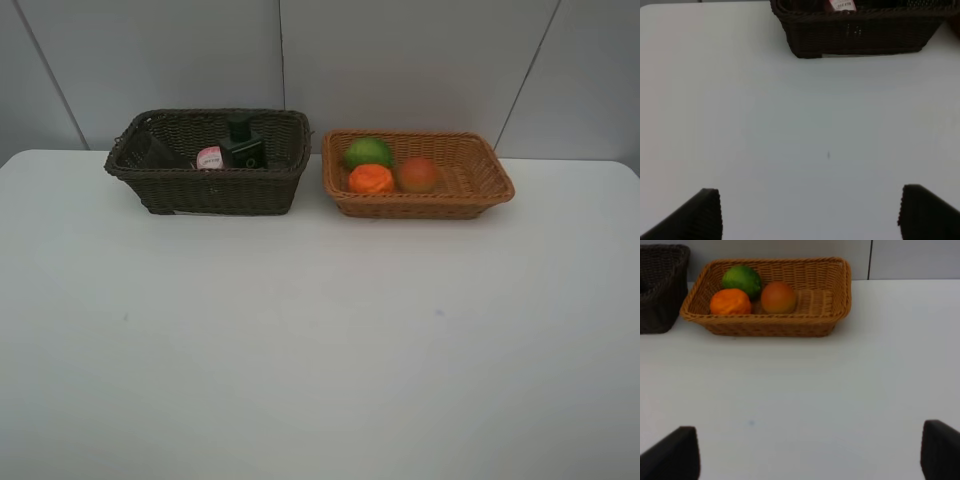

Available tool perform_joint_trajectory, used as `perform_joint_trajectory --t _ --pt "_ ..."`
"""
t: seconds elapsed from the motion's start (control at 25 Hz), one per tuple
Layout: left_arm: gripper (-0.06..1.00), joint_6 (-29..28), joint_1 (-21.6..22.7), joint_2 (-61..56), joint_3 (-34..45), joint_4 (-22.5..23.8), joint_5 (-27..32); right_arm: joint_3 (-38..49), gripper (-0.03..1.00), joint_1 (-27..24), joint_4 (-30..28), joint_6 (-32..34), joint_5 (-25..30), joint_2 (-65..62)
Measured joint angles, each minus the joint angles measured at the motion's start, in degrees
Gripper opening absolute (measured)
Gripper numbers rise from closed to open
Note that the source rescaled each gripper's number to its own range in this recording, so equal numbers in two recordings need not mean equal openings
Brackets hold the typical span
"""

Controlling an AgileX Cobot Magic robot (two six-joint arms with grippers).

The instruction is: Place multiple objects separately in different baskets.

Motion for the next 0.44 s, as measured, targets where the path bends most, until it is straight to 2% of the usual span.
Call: perform_joint_trajectory --t 0.44 --pt "0.92 0.0 0.22 0.0 0.0 0.0 0.0 0.0 0.87 0.0 0.0 0.0 0.0 0.0"
